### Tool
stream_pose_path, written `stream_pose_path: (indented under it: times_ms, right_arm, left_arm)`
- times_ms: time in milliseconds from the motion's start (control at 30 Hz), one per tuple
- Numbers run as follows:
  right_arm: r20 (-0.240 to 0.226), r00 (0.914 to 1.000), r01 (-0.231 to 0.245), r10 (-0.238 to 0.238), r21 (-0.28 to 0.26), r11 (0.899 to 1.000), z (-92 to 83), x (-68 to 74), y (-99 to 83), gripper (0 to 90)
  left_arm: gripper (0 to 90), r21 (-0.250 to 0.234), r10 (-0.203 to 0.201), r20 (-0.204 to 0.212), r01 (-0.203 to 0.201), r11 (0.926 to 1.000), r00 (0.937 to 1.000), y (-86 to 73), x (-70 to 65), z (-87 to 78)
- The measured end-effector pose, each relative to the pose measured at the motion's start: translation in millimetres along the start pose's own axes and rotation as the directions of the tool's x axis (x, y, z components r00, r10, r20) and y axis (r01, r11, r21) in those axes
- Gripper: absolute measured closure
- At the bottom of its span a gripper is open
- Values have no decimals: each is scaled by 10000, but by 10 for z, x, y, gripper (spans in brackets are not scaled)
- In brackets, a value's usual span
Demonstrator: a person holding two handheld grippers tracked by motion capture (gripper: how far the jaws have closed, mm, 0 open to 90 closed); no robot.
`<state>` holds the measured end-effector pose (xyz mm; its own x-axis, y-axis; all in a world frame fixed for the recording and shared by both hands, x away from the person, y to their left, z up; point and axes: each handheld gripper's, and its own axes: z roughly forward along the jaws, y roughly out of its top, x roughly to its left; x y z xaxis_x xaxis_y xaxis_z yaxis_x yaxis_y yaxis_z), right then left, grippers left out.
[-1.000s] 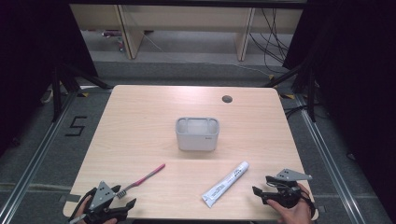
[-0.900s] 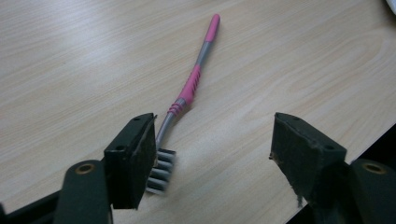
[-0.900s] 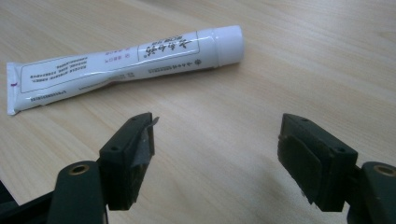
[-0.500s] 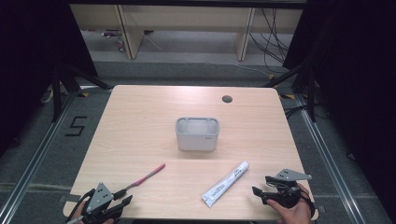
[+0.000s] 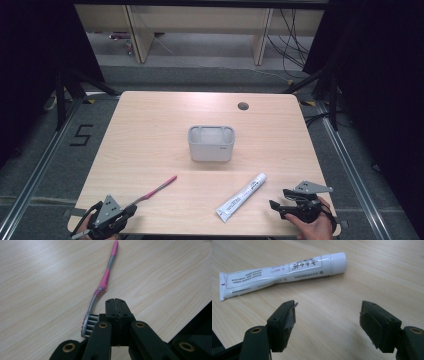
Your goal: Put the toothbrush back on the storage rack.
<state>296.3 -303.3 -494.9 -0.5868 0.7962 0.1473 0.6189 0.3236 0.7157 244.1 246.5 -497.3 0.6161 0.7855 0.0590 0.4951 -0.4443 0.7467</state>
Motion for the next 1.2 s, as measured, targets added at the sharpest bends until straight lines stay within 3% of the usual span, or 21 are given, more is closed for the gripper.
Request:
stream_pose_path:
  times_ms: [33,100,167,200,233,300,567,967,1200]
  right_arm:
    - [30,9999,101,-101,-19,9999,-2,-6,-1,296]
    - [15,9999,-131,131,22,9999,-7,11,-5,296]
    - [-33,10000,46,-46,-24,10000,1,-8,0,296]
    - [81,9999,82,-82,-20,10000,-4,-9,-1,296]
    - [-14,9998,-216,216,56,9998,-3,13,-6,296]
    - [-11,10000,2,-2,-7,10000,-1,-2,-1,296]
    - [4,10000,81,-81,-16,10000,3,-3,-2,296]
    - [-40,10000,78,-78,-14,10000,4,-3,-4,300]
    - [-48,9998,186,-186,-23,9998,6,-2,0,300]
  left_arm:
    - [893,169,86,-44,-85,9998,10000,13,4,-1]
    - [894,153,177,-43,-176,9997,9998,20,7,9]
    - [895,85,80,-35,-80,9999,10000,45,-11,40]
    - [895,288,265,-38,-263,9992,9996,57,-9,42]
    - [895,361,296,-1,-296,9989,9996,62,-11,58]
    - [895,488,355,40,-357,9982,9994,61,-12,82]
    - [895,487,487,1,-487,9976,9988,63,-8,111]
    - [895,665,413,-38,-410,9969,9991,78,7,136]
    - [895,495,263,-297,-248,9985,9992,102,104,128]
